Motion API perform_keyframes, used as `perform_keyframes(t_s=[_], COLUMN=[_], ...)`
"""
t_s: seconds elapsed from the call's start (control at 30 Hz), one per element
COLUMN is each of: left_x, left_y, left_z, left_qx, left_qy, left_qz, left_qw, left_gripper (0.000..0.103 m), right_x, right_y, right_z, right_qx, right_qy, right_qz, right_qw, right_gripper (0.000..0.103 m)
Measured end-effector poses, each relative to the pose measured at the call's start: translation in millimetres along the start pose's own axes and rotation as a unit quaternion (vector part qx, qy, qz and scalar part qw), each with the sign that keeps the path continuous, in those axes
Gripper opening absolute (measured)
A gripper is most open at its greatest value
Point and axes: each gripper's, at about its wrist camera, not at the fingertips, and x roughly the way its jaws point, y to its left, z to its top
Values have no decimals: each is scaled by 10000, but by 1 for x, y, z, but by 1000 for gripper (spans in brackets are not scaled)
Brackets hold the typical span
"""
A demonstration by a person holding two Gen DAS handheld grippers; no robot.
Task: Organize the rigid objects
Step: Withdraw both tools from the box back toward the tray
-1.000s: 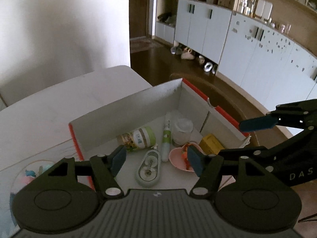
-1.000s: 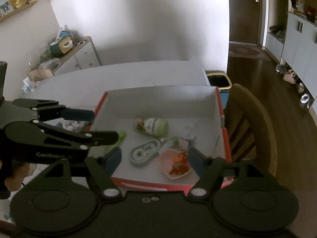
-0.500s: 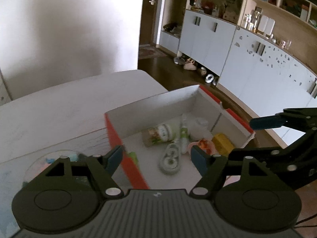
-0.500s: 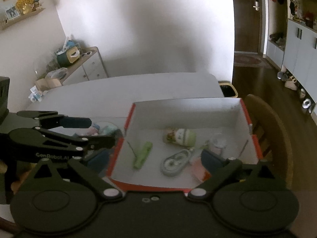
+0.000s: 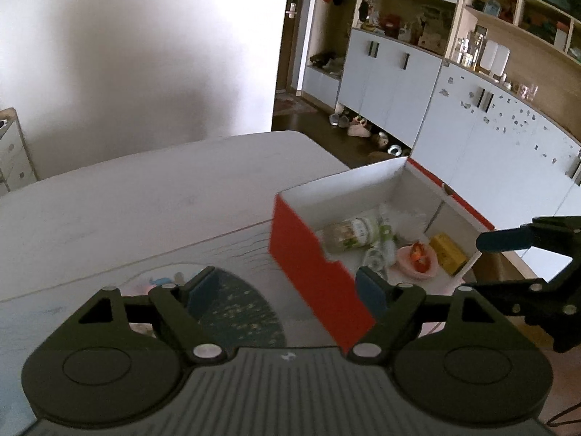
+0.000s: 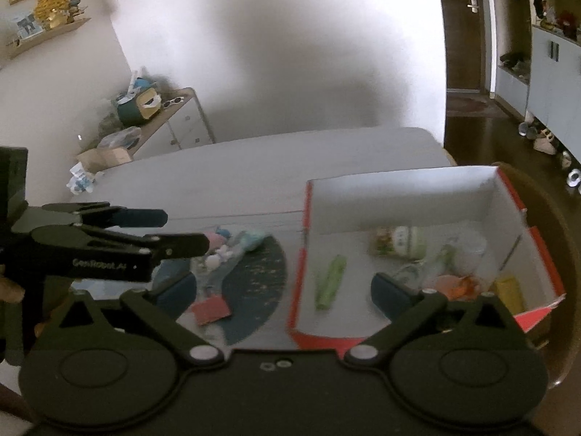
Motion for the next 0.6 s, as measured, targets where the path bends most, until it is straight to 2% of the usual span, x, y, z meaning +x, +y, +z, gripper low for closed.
perform_keyframes(t_s=[0.3, 0.6], left_x=[1, 24], left_y=[59, 116], left_z=[-14, -26], left_qx=[-99, -257], left_qy=[11, 91], left_qz=[402, 721], left_qw=[9991, 9970], left_gripper=[83, 83], right_x=[28, 60], right_y=[41, 75], right_z=[-9, -19], right_qx=[-69, -286], right_qy=[177, 472], right_qz=[99, 148], right_qw=[9998, 9984], right_gripper=[102, 102])
